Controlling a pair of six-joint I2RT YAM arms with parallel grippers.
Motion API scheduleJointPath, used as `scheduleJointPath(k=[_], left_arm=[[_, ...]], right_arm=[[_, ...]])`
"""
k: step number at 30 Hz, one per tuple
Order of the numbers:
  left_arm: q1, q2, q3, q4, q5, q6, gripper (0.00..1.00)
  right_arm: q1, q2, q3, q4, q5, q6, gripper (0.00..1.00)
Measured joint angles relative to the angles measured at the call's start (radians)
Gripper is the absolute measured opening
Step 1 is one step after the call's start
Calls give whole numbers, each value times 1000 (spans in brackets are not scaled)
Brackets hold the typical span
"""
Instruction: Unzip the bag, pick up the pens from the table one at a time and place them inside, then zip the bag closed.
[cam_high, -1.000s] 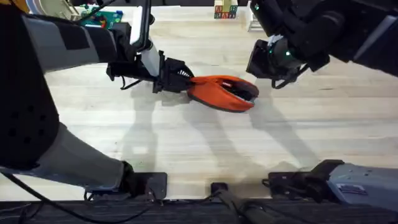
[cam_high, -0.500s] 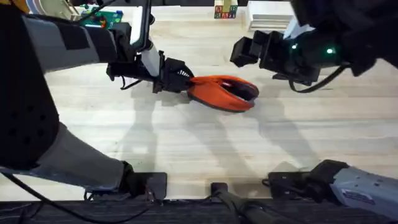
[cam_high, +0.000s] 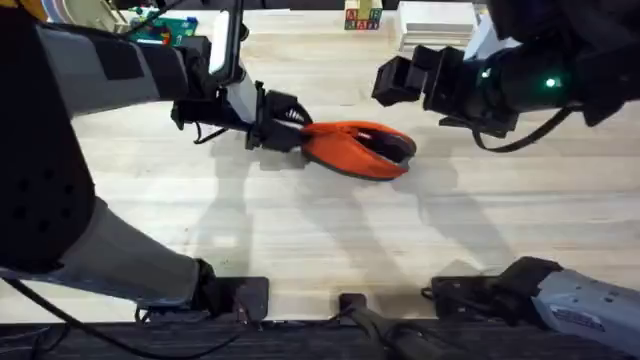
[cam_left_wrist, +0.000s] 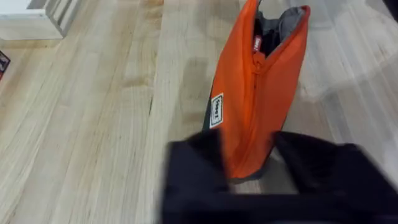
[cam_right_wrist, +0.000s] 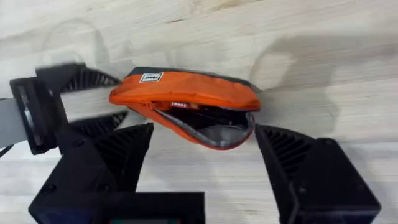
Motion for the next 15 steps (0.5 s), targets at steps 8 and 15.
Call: scheduleJointPath(k=[8,15], left_arm=[[0,0,0,-2,-1,-8,991],[0,0,0,-7,-16,-8,995]], right_arm=[[0,0,0,0,0,-1,997],[0,0,0,0,0,-1,997]])
